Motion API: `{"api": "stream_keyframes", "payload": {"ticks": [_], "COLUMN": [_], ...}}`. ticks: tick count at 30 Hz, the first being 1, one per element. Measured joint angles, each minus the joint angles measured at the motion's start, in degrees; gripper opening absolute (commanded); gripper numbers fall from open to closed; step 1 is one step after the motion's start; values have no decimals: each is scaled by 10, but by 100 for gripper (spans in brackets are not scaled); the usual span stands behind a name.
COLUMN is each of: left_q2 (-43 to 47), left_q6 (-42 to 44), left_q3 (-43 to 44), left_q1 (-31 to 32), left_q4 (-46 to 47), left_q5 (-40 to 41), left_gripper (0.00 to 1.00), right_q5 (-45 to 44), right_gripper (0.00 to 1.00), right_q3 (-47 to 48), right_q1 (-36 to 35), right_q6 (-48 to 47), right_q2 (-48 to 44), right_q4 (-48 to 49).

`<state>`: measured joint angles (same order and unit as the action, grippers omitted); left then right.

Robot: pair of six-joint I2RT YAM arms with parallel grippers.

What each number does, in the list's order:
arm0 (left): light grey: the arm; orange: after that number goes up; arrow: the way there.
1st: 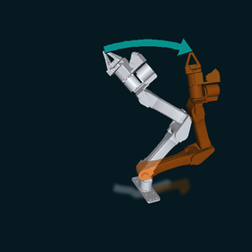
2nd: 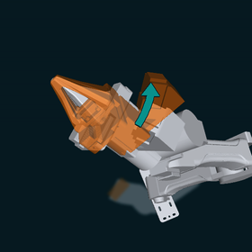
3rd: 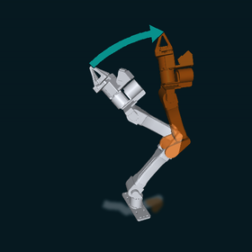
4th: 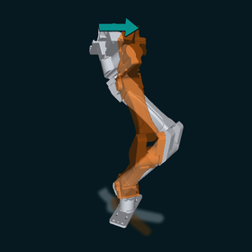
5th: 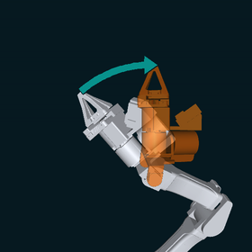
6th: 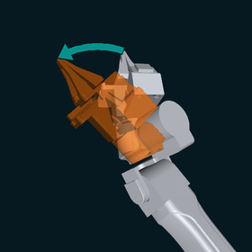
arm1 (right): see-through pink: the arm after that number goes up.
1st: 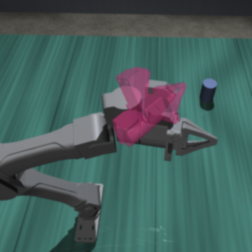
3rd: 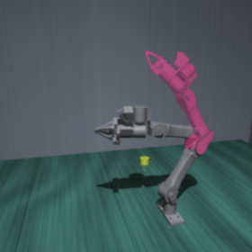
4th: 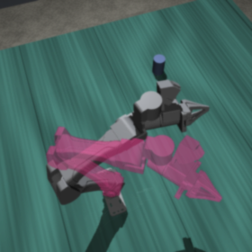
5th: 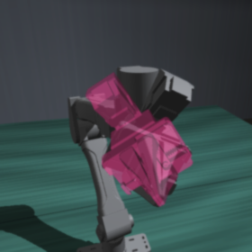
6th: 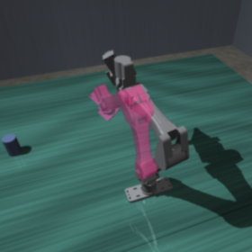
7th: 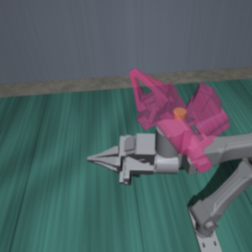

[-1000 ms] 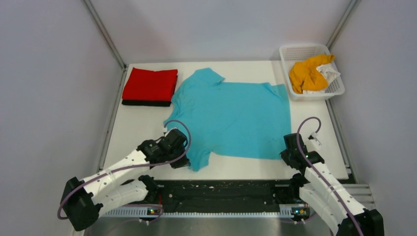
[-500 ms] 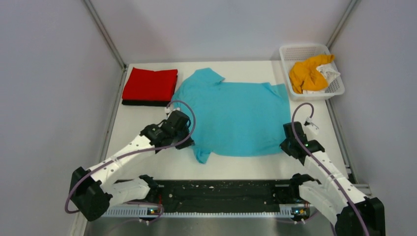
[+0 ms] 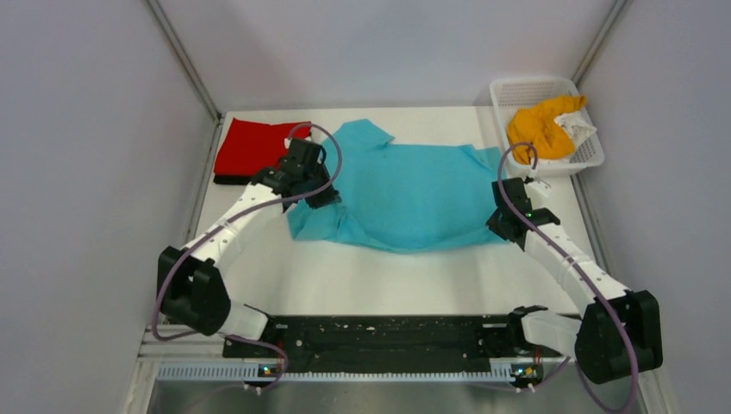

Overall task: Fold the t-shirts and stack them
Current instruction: Fold the flattened tshirt in 1/3 of the way

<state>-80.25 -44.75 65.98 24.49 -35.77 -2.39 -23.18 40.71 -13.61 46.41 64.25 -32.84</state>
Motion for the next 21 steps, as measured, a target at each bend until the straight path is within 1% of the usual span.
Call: {"api": "stream_keyframes", "payload": {"ticks": [9,14,20,21], "left_q2": [-141,-208,-271,-282], "left_q6": [43,61,75,77], "left_q3": [131,202,258,267], "left_q1": [-52,-71,-92,-96], "left_q4": [-7,-25,-30,-31], "left_q5": [-35,-45,-54,-56], "left_gripper": [0,0,0,2], "right_q5": [-5,-10,-10,-10], "right_gripper": [0,0,0,0], "right_q3": [66,92,127,134], "right_q1": [30,45,61,62], "right_q6": [-41,-58,-66,-65], "right_q2": [82,128,186,197], "right_q4": [43,66,80,82]}}
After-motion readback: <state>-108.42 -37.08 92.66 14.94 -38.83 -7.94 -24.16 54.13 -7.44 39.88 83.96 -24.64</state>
